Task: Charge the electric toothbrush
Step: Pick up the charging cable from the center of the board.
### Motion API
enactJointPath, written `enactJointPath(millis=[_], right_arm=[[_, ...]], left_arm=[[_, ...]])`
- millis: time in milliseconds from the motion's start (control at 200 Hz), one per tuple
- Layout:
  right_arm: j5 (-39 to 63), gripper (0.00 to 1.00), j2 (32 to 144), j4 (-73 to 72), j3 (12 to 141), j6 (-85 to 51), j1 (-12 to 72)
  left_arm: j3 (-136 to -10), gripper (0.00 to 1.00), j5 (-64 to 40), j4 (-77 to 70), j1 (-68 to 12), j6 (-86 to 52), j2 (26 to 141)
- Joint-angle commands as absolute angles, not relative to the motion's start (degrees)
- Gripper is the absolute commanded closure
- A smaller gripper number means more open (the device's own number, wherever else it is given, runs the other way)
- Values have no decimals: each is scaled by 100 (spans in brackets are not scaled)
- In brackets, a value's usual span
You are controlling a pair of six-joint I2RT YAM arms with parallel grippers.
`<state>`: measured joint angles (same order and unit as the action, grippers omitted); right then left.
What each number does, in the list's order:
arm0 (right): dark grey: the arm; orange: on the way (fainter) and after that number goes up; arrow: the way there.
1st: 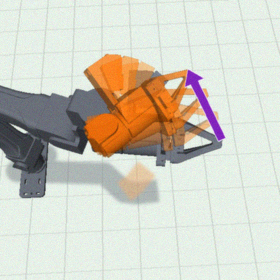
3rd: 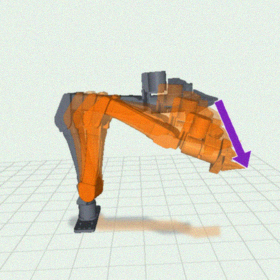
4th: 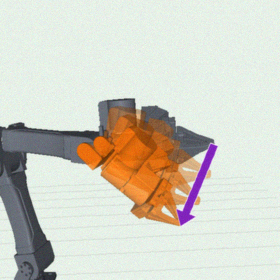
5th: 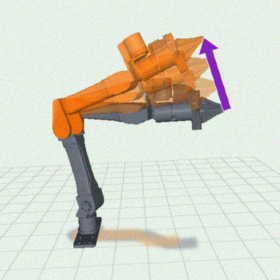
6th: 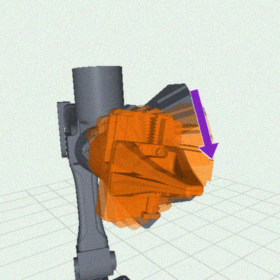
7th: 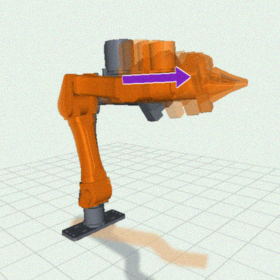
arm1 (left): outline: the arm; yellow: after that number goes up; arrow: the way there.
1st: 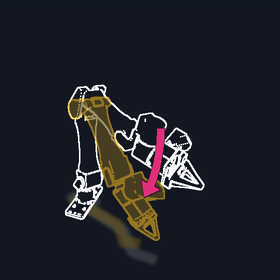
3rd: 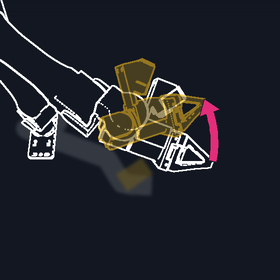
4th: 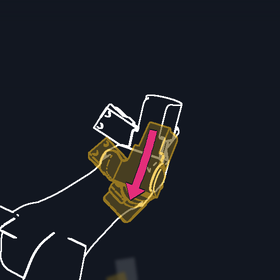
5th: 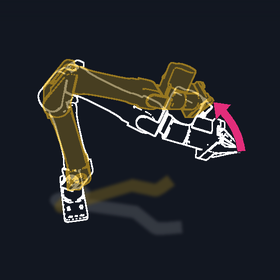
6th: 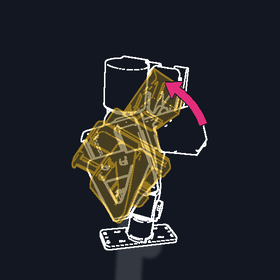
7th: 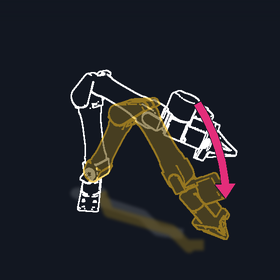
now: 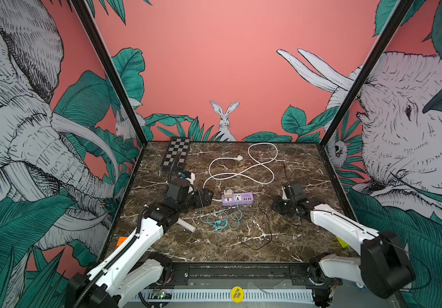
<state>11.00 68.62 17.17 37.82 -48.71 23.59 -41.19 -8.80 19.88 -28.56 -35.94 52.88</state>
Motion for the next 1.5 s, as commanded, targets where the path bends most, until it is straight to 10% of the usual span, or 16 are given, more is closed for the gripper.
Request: enactJointPath(millis=[0, 675, 1495], right_arm=[[1512, 100, 6174, 1513, 3616, -5727, 2381], [-330, 100, 4158, -2736, 2144, -8792, 3619], [-450, 100, 4228, -3119, 2099, -8938, 3849]], left_arm=[[-4116, 9, -1097, 1551, -2920, -4132, 5086], [-3757, 24, -388, -3494, -5300, -8790, 6857], [-4849, 65, -152, -4750, -6007, -8724, 8747]])
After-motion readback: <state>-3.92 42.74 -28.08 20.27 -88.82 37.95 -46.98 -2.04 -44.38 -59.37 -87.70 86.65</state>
